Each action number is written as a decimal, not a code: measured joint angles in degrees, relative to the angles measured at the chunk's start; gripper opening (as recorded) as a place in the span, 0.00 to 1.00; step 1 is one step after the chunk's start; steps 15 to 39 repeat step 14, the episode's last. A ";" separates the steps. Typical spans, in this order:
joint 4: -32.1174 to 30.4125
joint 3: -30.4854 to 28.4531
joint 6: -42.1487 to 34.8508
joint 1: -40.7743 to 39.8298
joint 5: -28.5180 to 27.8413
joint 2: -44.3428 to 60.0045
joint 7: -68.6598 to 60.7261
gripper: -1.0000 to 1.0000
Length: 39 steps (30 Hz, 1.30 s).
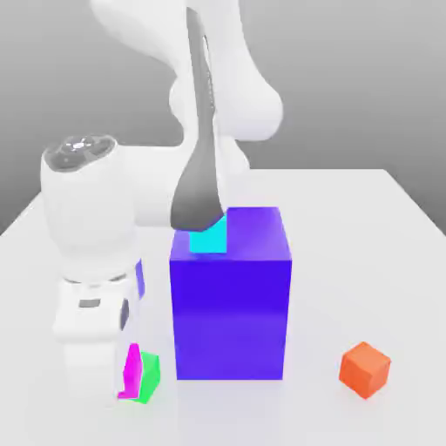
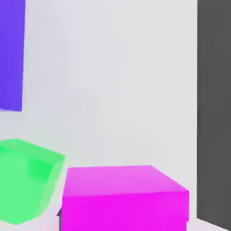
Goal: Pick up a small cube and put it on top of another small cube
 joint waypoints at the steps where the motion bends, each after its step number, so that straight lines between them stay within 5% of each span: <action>1: -1.43 0.30 -0.15 -0.55 -0.15 -1.05 -2.94 0.00; 6: -8.34 1.53 0.42 -1.38 8.07 -10.96 -21.90 0.00; 10: -8.70 -1.83 7.43 0.09 0.85 -4.56 -18.15 0.00; 11: -8.50 -3.93 9.44 1.60 -2.06 -2.18 -16.09 1.00; 39: -8.50 -3.94 9.43 1.62 -2.05 -2.18 -16.09 1.00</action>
